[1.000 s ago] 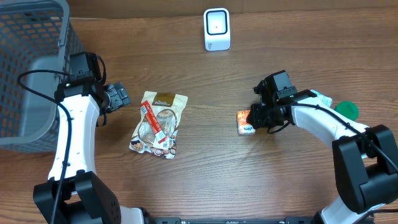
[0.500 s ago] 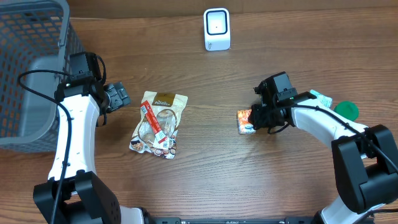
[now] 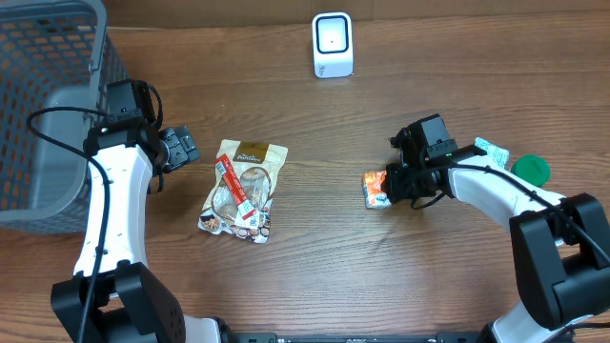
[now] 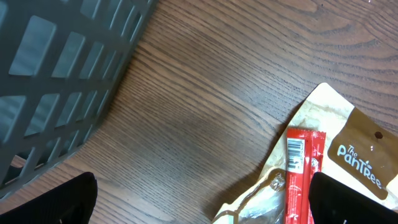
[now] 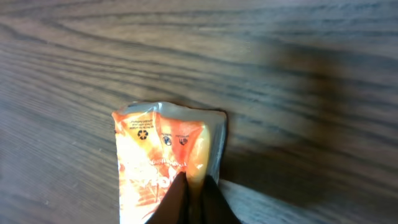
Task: Scan the item barcode
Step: 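Lift the orange pack and carry it up to the white scanner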
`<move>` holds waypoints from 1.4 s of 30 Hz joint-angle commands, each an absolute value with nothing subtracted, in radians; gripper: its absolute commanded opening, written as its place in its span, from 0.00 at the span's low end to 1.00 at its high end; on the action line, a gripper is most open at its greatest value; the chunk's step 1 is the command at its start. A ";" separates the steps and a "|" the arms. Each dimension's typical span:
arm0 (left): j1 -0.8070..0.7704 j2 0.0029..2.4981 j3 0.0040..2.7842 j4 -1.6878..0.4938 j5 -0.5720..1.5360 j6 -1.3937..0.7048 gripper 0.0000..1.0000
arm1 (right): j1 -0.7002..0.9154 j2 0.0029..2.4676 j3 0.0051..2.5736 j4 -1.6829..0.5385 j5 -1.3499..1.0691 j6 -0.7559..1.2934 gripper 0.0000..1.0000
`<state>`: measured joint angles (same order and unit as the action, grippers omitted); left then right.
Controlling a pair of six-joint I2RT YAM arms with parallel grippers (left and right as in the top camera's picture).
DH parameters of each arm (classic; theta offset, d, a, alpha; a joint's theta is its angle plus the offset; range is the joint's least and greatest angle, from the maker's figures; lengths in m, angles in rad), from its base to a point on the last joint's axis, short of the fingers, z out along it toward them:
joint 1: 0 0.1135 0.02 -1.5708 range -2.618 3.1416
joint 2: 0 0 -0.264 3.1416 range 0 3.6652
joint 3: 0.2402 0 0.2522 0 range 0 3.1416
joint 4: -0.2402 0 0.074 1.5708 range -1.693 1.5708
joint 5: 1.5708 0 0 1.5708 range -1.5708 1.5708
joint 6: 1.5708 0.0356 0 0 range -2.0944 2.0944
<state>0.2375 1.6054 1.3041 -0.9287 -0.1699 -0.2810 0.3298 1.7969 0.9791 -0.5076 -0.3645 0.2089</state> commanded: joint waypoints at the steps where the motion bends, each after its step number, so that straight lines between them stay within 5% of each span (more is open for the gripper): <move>1: 0.235 1.597 1.310 -0.930 -0.183 -0.270 1.00 | 0.299 1.771 1.012 -0.553 -0.527 0.207 0.04; 17: 0.235 1.597 1.310 -0.930 -0.183 -0.270 1.00 | 0.049 1.697 1.047 -0.648 -1.570 0.029 0.04; 42: 0.235 1.597 1.310 -0.930 -0.183 -0.270 1.00 | 0.049 1.423 1.048 -0.792 -1.570 0.026 0.04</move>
<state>0.2375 1.6054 1.3041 -0.9291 -0.1699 -0.2810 0.0536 1.4822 1.0286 -0.7849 -1.5360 0.0299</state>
